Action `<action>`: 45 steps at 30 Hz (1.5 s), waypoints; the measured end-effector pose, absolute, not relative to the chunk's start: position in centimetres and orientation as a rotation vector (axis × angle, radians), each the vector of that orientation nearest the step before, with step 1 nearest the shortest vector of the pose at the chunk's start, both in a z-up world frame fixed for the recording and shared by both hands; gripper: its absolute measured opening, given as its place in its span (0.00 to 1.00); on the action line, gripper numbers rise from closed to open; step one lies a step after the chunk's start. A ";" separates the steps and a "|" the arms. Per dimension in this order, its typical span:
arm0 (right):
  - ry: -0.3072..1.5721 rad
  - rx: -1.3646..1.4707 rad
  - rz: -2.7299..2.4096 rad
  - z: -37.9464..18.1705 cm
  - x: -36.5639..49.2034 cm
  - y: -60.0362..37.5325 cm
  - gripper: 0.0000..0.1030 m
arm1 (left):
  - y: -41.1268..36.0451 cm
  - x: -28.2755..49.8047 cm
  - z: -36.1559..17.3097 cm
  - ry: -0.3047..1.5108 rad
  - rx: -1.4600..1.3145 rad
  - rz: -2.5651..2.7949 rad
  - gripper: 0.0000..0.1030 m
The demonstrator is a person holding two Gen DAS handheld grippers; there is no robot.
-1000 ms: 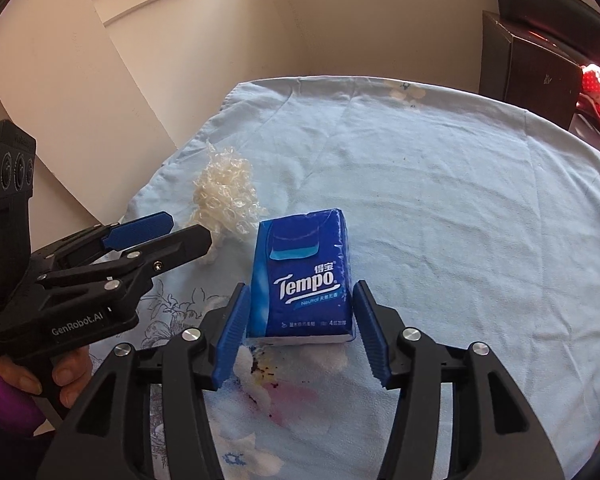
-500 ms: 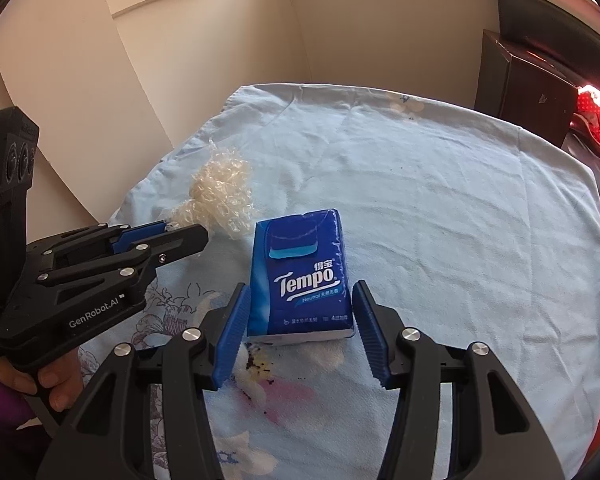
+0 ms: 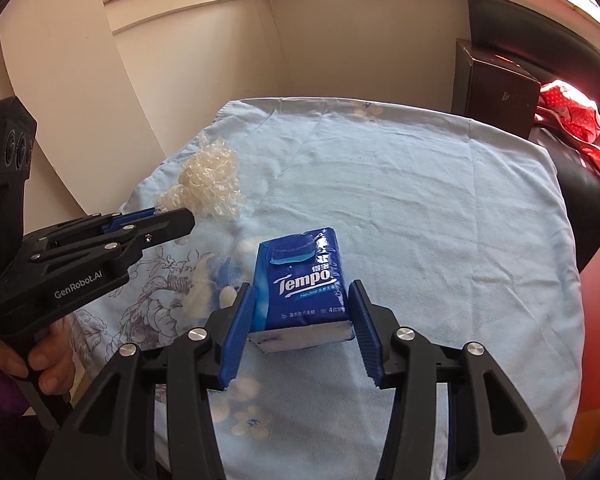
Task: Collect trash
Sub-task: 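Carry the tissue pack and clear plastic over the pink bucket with both tools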
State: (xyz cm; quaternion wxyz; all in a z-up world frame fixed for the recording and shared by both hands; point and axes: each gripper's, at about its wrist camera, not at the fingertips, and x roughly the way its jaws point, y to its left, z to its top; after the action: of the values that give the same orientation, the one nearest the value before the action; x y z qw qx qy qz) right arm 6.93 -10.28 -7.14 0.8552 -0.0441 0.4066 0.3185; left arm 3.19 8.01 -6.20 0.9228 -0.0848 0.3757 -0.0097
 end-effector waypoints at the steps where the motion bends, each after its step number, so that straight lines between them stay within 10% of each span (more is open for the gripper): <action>1: 0.852 -0.092 0.661 -7.2 6.5 -10.9 0.48 | 7.6 3.0 -6.1 0.770 -0.173 -0.030 0.19; 45: 0.908 -0.013 0.493 -9.3 2.2 -19.6 0.57 | 0.0 2.4 -6.7 0.807 -0.097 -0.201 0.20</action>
State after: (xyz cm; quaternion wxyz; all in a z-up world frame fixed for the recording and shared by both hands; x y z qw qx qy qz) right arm 2.15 -19.62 -9.28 0.8696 -0.0064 0.4339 0.2355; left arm 2.39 -0.02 -6.69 0.9135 -0.0473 0.3920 -0.0977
